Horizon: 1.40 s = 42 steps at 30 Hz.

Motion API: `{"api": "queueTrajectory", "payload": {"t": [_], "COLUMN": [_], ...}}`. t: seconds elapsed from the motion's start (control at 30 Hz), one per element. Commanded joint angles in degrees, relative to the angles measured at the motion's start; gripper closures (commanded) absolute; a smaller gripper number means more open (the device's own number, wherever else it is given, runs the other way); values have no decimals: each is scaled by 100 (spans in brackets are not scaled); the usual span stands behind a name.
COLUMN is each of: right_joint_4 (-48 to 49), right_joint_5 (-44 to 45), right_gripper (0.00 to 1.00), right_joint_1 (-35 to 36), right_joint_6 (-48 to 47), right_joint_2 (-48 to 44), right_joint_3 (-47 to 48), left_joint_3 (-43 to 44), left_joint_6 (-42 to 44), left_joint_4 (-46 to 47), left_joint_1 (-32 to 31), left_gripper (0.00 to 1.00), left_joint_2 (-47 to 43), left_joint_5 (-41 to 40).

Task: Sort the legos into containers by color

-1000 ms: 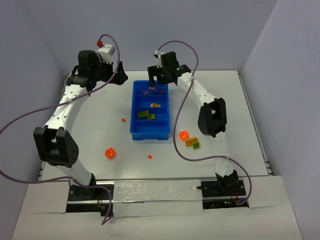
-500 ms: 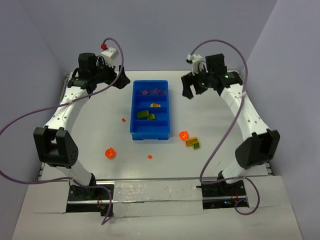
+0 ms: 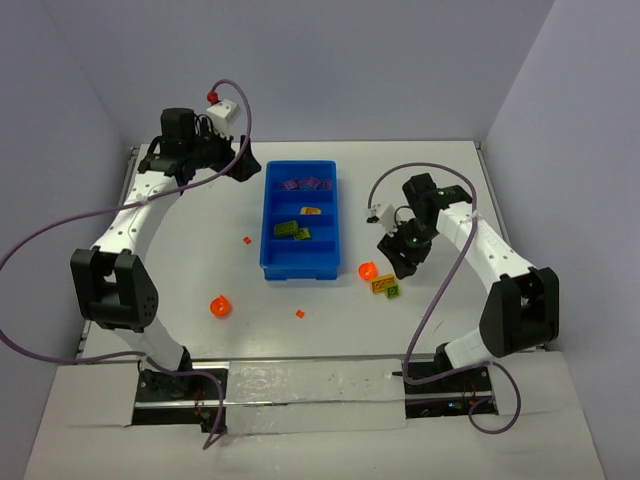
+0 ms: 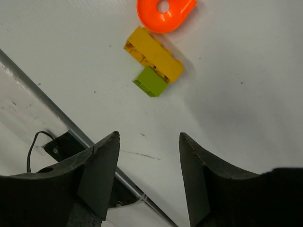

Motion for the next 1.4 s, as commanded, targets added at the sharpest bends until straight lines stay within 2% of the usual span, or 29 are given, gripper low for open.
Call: {"api": "queueTrajectory", "payload": {"t": [0.0,0.17,0.37,0.43,0.53,0.67,1.0,1.37], "right_joint_4": [-372,-603,-69,268,456,647,897,1131], "right_joint_5": [43,-141,10,377,413,730,1057,1192], "right_gripper": [42,42,38,38,38,37,33,38], "right_joint_1": [32,55,59,95,197,538,532,538], "right_joint_6": [52,752,2223,2574,2954,2926,3357,3647], "right_joint_2": [218,453,650,515,544,581,1137,1507], "right_joint_3": [3,-154,-227,-304,-239,-415,-569,-572], "left_joint_3": [254,-49,-264,-351,-401,-442,-477,-333], "left_joint_6": [78,84,55,63,83,99,99,96], "left_joint_4": [-83,-43,-40,-27,-54,-36,-71,-106], "left_joint_1": [25,25,33,37,42,52,75,69], "left_gripper": [1,1,1,1,1,1,1,1], "left_joint_2": [-70,-282,-424,-494,-535,-586,-673,-513], "left_joint_5": [31,-83,-169,-200,-236,-312,-381,-384]}}
